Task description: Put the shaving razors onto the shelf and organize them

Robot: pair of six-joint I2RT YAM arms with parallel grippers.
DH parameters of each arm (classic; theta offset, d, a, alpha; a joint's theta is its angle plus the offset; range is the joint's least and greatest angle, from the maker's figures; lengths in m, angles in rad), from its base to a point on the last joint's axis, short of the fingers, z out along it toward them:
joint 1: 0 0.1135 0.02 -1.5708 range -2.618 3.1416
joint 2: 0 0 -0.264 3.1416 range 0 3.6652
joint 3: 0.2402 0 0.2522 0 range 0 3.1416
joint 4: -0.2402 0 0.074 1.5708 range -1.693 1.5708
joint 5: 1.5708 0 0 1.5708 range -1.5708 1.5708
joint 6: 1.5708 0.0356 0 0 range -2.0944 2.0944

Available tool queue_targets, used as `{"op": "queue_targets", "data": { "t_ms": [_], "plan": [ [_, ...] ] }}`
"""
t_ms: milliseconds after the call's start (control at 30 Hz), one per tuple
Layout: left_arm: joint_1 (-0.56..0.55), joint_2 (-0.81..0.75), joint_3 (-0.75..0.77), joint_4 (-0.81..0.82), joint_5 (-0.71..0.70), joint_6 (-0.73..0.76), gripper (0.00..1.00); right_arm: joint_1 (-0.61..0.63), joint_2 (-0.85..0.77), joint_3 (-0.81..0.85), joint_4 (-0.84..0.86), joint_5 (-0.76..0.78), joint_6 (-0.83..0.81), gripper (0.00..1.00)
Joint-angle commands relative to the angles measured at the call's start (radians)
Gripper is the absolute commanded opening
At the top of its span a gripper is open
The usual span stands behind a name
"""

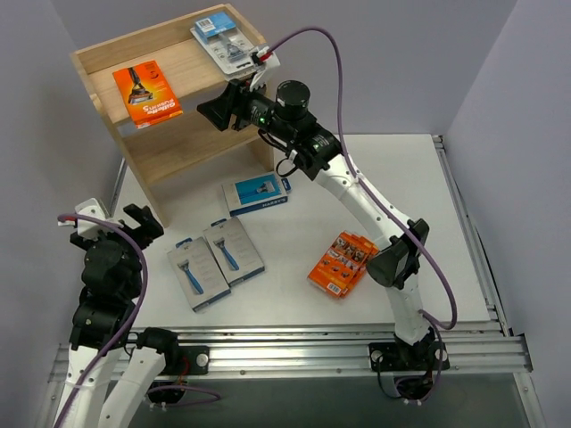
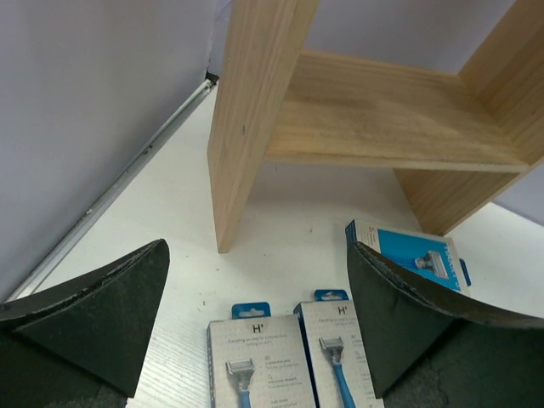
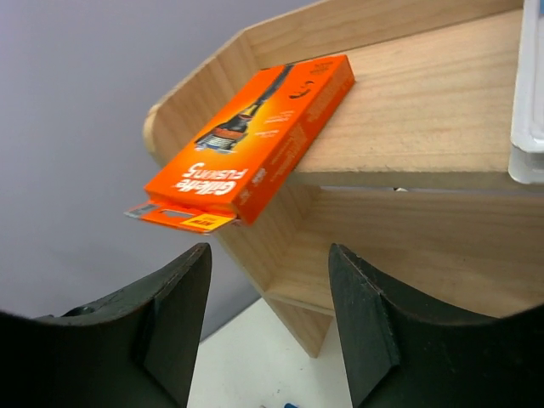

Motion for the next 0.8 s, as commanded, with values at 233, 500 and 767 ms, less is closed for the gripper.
{"op": "queue_targets", "data": {
  "t_ms": [233,500,767],
  "plan": [
    [-0.086,-0.056,-0.112,0.123,0.020,0.072,0.94,0.029,0.074,0.039,0.257,0.084,0.182,0.47],
    [-0.128,-0.078,-0.134,0.146,-0.002,0.106,0.95,0.045,0.059,-0.052,0.332,0.096,0.225,0.44],
    [-0.146,-0.093,-0.129,0.126,-0.053,0.114,0.95,0.048,-0.032,-0.236,0.464,0.142,0.257,0.43]
  ]
}}
